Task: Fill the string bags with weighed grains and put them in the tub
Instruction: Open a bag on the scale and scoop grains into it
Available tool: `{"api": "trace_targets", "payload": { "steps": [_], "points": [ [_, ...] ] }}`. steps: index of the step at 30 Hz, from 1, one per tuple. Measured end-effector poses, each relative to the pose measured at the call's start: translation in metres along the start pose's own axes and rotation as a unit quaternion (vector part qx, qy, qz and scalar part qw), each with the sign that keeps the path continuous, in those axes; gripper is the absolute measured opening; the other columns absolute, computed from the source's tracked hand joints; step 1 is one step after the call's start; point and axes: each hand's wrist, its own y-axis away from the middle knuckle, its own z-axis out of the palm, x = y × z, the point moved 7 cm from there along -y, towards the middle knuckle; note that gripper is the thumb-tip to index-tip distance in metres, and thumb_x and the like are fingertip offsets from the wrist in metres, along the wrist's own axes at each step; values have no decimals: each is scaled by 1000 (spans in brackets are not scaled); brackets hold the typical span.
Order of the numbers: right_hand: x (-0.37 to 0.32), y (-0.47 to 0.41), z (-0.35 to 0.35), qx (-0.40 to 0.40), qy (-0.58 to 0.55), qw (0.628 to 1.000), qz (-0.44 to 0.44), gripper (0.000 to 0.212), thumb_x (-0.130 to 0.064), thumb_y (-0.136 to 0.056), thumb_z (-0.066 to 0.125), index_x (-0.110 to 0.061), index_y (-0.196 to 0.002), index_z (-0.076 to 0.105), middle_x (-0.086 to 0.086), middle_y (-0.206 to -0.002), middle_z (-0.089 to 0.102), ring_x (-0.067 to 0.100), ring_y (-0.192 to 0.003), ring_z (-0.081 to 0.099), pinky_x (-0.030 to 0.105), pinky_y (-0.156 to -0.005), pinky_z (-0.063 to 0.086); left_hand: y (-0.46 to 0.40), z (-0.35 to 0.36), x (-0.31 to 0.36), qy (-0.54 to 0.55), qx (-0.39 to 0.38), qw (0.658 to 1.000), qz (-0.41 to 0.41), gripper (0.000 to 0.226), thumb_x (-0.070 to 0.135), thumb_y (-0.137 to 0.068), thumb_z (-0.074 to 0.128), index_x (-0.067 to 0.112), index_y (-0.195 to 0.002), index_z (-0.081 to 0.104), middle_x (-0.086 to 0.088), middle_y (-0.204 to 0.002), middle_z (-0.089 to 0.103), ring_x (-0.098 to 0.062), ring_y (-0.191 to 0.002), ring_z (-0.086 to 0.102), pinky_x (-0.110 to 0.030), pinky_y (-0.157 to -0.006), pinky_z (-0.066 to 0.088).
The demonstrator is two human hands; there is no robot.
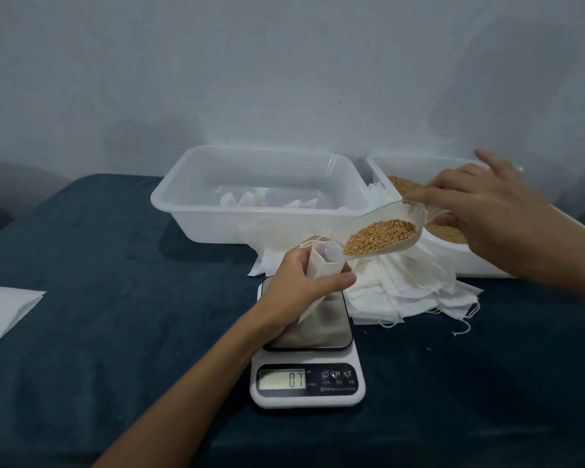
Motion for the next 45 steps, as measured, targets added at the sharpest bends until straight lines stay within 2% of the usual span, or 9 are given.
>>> {"api": "trace_targets", "payload": {
  "steps": [2, 6, 11, 15, 18, 21, 26, 40, 45],
  "points": [
    [-1, -1, 0, 2, 4, 1000, -8, 47, 1, -74, 81, -11, -119, 72, 11, -98, 68, 40, -94, 66, 68, -108, 32, 1, 1, 1, 8, -1, 1000, -3, 25, -1, -90, 76, -10, -109, 62, -33, -115, 57, -22, -95, 61, -35, -87, 50],
    [-2, -2, 1, -2, 6, 1000, -17, 47, 1, -75, 81, -12, -120, 71, 9, -100, 68, 38, -95, 65, 68, -110, 31, 2, 2, 0, 14, -1, 1000, -12, 28, -2, -90, 76, -5, -115, 63, -30, -116, 62, -20, -98, 63, -32, -89, 52],
    [-4, -4, 0, 0, 11, 1000, -22, 47, 2, -75, 81, -10, -119, 71, 11, -100, 68, 39, -96, 65, 68, -110, 30, 3, 3, -1, 26, -12, 999, -22, 30, 0, -90, 76, 1, -118, 64, -11, -103, 68, -17, -95, 64, -29, -88, 53],
    [-4, -5, 0, -1, 14, 1000, -24, 47, 3, -75, 80, -10, -119, 72, 12, -100, 68, 40, -96, 65, 69, -110, 29, 2, 3, -1, 25, -14, 999, -20, 30, 0, -91, 76, 2, -119, 64, -12, -104, 67, -17, -95, 63, -32, -87, 53],
    [-4, -5, 0, -3, 17, 999, -29, 47, 1, -76, 80, -11, -120, 71, 11, -102, 68, 39, -97, 65, 68, -111, 29, 2, 4, -1, 21, -15, 999, -20, 33, 2, -91, 76, 4, -121, 64, -14, -106, 68, -14, -95, 63, -26, -84, 53],
    [-4, -5, 0, 6, 17, 999, -33, 48, 1, -75, 79, -12, -121, 70, 9, -103, 68, 38, -97, 65, 66, -111, 27, 2, 3, -1, 24, -20, 999, -20, 31, 3, -91, 77, 6, -120, 64, -9, -104, 68, -12, -93, 64, -22, -80, 54],
    [-2, -5, 3, 4, 27, 999, -35, 50, -1, -75, 79, -15, -122, 69, 8, -103, 67, 37, -99, 64, 65, -113, 26, 1, 3, -2, 26, -23, 999, -19, 29, 3, -91, 76, 6, -118, 65, -6, -102, 67, -13, -93, 63, -25, -81, 53],
    [-2, -4, 3, 7, 33, 999, -38, 51, 0, -75, 81, -15, -122, 69, 7, -104, 66, 36, -99, 63, 65, -113, 26, -1, 2, -4, 26, -20, 999, -12, 25, 5, -90, 78, 4, -113, 67, 3, -98, 62, -11, -90, 63, -23, -77, 52],
    [-2, -4, 4, 11, 35, 998, -41, 50, -1, -76, 79, -16, -122, 68, 6, -103, 65, 36, -98, 63, 64, -114, 25, -1, 2, -5, 26, -17, 999, -19, 33, 6, -90, 78, 4, -121, 65, 1, -105, 63, -12, -93, 63, -24, -79, 52]
  ]
}}
